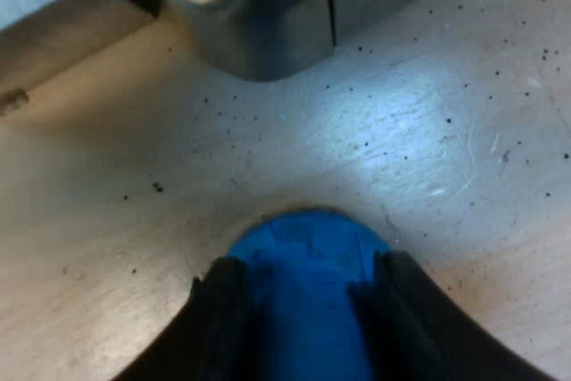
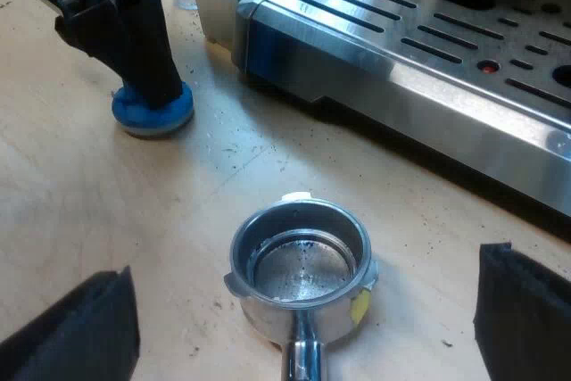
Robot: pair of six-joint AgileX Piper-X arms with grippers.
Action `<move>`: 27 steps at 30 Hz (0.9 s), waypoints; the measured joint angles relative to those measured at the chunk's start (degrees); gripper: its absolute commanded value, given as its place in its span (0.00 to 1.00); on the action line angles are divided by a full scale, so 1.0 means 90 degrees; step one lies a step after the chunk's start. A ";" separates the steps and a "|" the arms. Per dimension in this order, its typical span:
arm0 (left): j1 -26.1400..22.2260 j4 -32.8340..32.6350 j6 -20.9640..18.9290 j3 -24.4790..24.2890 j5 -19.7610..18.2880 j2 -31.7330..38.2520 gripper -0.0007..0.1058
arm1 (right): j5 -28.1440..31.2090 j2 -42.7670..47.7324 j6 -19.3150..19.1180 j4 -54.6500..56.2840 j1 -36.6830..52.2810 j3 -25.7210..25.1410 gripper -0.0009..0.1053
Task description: Grind coffee beans and then tamp
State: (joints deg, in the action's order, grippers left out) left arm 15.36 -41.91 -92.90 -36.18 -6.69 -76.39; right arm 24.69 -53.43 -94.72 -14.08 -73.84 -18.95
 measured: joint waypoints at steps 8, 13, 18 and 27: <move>0.0000 -0.0115 -0.0013 0.0000 -0.0086 -0.0016 0.84 | 0.0000 0.0000 0.0000 0.0000 0.0000 0.0000 0.74; 0.0000 -0.0617 -0.0013 -0.0104 -0.0196 -0.0016 0.93 | 0.0000 0.0000 0.0000 0.0000 0.0000 0.0000 0.74; 0.0000 -0.1193 -0.0013 -0.0256 -0.0299 0.0595 0.93 | 0.0000 0.0012 0.0000 0.0017 0.0000 -0.0014 0.74; 0.0000 -0.1624 -0.0116 -0.0277 -0.0315 0.2934 0.93 | -0.0087 0.0522 0.0000 0.1859 0.0000 -0.1283 0.74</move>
State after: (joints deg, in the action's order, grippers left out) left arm 15.36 -56.53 -93.95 -38.67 -9.53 -49.98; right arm 23.90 -48.73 -94.72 2.65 -73.84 -30.50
